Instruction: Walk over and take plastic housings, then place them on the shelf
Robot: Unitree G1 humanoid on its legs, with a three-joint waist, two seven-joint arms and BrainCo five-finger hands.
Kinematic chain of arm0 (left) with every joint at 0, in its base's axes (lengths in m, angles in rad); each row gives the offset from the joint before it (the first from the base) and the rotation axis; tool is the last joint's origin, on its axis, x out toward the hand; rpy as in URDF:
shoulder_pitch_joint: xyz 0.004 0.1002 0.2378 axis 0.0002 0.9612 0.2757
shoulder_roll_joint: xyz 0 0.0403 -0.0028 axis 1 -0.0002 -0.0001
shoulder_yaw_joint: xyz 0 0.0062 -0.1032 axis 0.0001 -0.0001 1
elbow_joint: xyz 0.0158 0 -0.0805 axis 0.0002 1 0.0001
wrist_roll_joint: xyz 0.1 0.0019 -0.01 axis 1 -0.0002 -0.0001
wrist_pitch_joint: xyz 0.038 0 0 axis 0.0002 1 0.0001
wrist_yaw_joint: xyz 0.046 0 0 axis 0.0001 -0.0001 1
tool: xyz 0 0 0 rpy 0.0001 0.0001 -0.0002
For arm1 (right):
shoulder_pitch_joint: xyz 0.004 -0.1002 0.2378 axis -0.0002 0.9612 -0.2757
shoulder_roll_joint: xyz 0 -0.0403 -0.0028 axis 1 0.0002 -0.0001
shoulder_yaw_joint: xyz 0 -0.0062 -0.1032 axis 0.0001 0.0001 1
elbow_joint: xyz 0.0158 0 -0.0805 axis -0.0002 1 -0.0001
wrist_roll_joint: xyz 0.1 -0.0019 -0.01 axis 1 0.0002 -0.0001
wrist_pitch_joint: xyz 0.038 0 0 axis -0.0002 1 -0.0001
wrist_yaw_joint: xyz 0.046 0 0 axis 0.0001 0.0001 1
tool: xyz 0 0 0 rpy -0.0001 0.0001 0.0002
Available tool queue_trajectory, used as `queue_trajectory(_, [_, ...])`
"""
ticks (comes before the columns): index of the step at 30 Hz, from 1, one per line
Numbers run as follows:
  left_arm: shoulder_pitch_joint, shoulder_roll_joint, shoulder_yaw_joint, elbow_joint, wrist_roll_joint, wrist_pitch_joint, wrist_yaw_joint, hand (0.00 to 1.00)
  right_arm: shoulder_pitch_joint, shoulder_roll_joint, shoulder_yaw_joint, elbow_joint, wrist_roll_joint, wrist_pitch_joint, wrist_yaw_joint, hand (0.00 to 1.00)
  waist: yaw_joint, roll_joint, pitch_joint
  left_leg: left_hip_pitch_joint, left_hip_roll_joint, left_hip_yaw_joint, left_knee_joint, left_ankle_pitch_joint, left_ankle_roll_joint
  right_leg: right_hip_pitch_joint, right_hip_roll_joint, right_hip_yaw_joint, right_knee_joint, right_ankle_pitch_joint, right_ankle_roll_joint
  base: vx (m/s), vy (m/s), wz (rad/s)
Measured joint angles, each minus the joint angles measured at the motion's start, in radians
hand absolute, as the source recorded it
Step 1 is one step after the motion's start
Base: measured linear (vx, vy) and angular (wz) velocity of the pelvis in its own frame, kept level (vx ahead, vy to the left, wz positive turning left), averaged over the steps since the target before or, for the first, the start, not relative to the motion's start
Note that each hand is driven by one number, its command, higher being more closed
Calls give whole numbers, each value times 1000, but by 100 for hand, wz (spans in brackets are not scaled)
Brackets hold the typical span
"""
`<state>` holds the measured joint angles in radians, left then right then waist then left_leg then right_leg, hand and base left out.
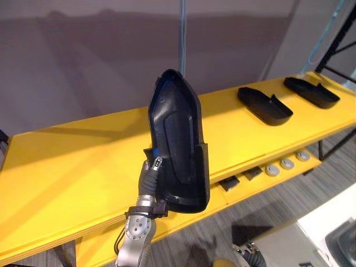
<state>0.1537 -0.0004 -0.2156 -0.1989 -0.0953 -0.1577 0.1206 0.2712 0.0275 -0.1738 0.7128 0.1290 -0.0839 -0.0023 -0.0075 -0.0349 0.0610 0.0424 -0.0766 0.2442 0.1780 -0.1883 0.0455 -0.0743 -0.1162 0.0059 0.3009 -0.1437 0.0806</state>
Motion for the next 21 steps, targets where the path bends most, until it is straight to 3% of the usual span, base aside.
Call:
queue_trajectory(3, [0,-9,-21,0,0,-1,-7,100,3,10,-1,0,0,1,3,0,-6,0,-25,18,43,38,14,-4,-10,48,39,0,-72,20,-9,209,-116,-19])
queue_trajectory(8, [-14,-30,-46,30,2,-3,-6,100,0,-8,-2,11,-22,1,2,0,-28,10,-43,76,59,40,-46,7,-51,109,63,-5,-144,32,-27,173,-69,-6])
queue_trajectory(11, [-59,-30,-45,109,6,1,6,100,-5,-16,-3,40,-29,1,3,0,-37,14,-47,99,59,26,-72,11,-55,139,66,-22,-176,36,-31,80,-20,11])
queue_trajectory(21, [-224,-17,96,364,40,55,146,100,-51,-33,-29,129,-40,2,2,0,-64,18,-51,101,58,-4,-99,52,-44,163,69,-46,-226,72,-39,-28,-29,7])
